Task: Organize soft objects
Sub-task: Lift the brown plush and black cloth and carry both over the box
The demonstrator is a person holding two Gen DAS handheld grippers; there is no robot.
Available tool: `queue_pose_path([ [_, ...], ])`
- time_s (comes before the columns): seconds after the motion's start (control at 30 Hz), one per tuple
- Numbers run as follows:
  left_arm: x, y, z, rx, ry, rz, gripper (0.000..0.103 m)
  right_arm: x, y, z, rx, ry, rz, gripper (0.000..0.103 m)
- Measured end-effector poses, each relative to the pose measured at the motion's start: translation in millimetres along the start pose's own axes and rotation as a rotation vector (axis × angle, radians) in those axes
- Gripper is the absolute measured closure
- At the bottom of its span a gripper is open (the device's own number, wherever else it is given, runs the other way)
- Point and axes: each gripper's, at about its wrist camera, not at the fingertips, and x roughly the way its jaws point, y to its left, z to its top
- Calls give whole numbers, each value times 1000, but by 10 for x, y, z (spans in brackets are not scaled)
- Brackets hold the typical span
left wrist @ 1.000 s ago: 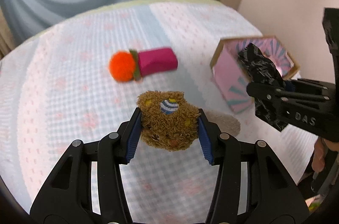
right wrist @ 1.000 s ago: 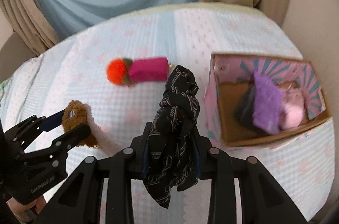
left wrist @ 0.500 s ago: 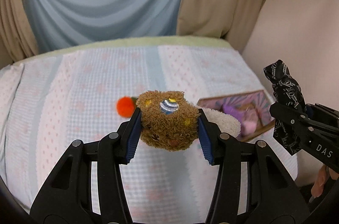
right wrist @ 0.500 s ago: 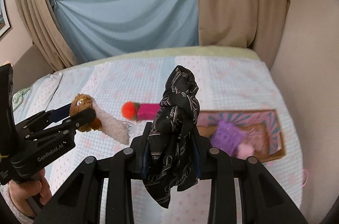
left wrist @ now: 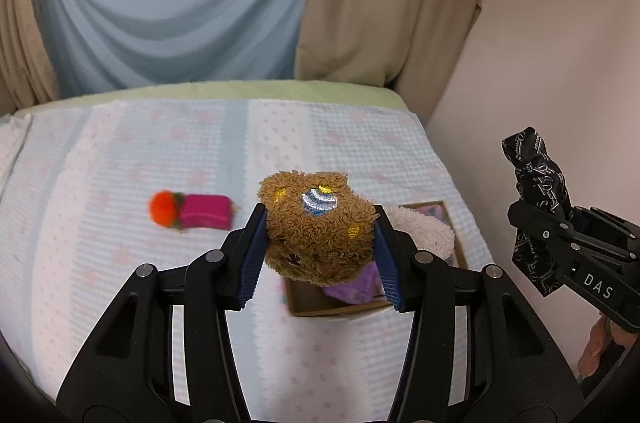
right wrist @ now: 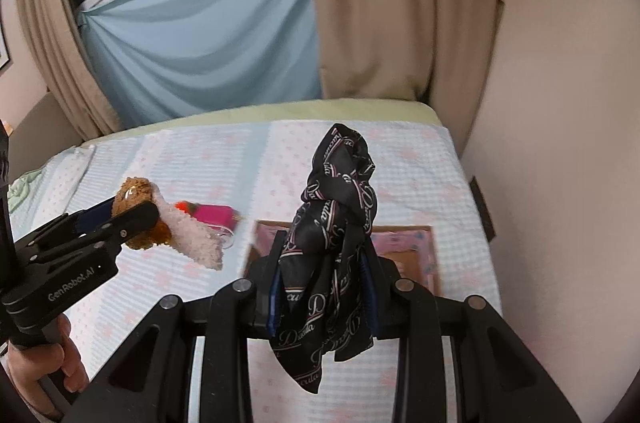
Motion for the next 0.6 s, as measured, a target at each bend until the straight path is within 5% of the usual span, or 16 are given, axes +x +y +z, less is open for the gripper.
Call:
queue_pose_path([
  [0.2, 532, -345, -38, -24, 88, -1, 57, 324, -466, 17, 30, 74, -14, 74],
  [0.6, 1956, -418, -228, -62, 301, 28, 57, 1591, -985, -269, 117, 302, 31, 73],
])
